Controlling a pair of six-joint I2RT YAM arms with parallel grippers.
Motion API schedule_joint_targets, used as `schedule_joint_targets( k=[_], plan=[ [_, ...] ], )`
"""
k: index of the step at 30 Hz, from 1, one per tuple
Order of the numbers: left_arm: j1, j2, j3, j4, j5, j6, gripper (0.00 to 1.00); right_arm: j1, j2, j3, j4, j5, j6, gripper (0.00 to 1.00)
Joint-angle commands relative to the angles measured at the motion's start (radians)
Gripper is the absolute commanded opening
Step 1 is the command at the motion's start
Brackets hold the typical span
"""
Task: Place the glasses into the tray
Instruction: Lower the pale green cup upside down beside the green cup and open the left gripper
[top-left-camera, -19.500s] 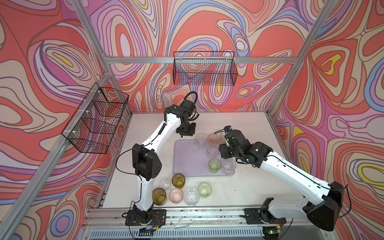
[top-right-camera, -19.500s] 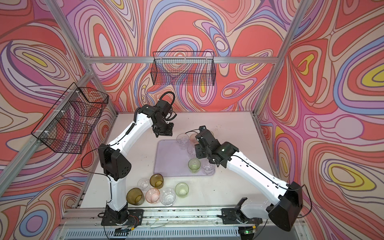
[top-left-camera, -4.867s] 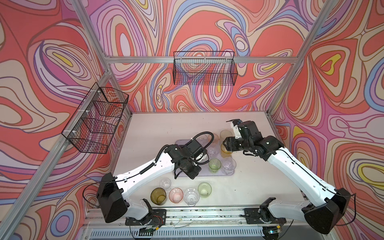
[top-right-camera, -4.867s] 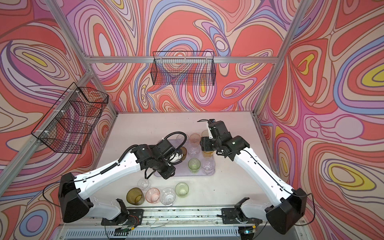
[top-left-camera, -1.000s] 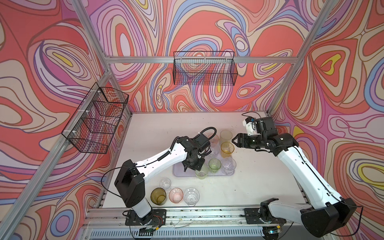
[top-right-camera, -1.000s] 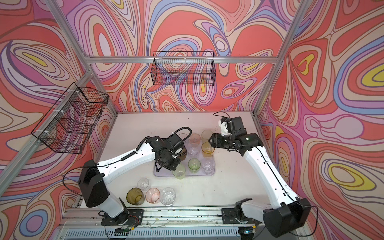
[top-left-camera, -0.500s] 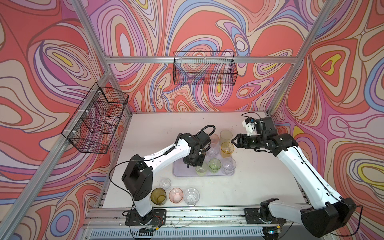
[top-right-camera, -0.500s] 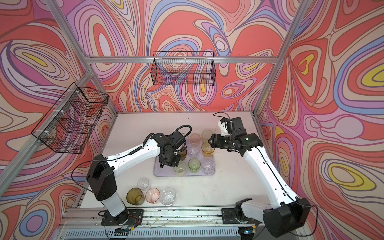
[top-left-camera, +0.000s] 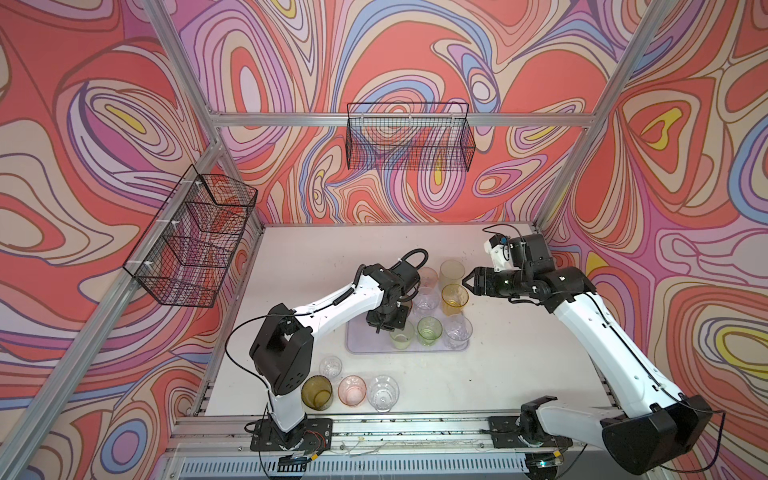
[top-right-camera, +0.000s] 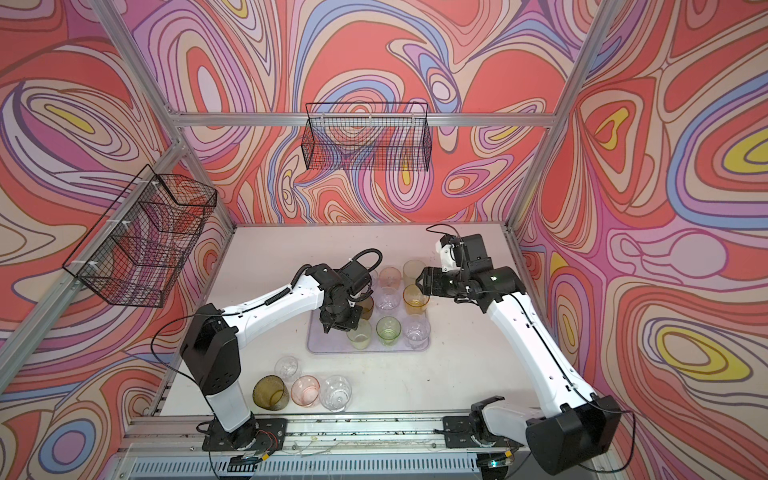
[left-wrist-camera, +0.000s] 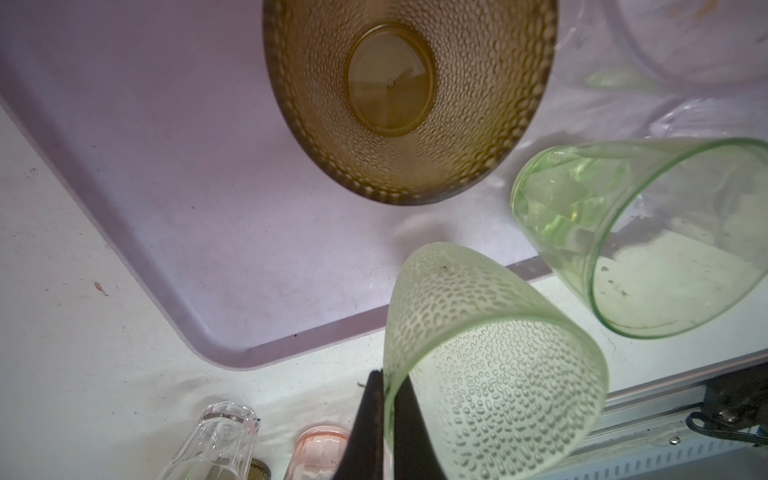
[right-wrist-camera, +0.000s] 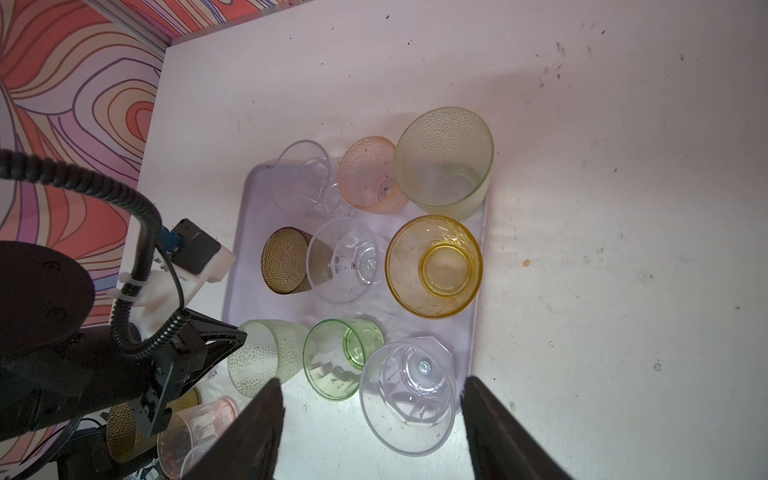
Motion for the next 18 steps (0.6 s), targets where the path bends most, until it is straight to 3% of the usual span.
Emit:
schedule_joint_targets(
  k=[1, 18],
  plan=[
    [0.003, 0.011, -0.007, 0.012, -0.013, -0.025, 0.00, -0.005, -0.005, -0.013, 0.016, -0.009, -0.008, 0.70],
    [0.003, 0.033, -0.053, 0.056, -0.021, -0.046, 0.00, -0.005, -0.007, -0.010, 0.008, -0.008, -0.011, 0.69]
  ],
)
